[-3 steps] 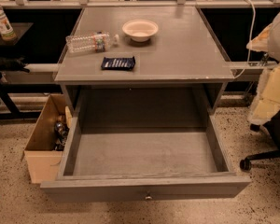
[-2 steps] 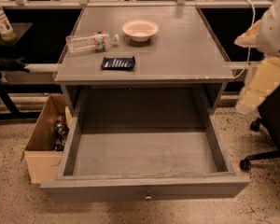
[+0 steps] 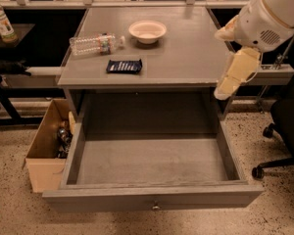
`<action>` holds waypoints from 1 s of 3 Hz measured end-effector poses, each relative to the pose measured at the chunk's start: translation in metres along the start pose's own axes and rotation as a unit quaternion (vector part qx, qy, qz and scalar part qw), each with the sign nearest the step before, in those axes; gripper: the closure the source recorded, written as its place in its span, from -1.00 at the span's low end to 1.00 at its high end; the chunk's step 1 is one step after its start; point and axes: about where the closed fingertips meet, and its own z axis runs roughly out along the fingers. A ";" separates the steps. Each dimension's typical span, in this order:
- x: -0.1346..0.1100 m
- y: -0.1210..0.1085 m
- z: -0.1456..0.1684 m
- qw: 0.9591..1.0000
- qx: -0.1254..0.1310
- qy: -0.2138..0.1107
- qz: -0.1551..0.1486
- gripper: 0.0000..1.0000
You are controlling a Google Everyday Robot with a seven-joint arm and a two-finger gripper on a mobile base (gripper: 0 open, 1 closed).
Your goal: Place rxbar blueberry into top drawer
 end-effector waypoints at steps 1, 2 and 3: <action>-0.027 -0.023 0.015 0.999 -0.003 -0.042 -0.010 -1.00; -0.027 -0.023 0.015 0.999 -0.003 -0.042 -0.010 -1.00; -0.050 -0.046 0.034 0.995 0.000 -0.097 -0.009 -1.00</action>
Offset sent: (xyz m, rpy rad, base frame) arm 0.0219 0.0201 0.0021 0.0572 -0.0129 0.0321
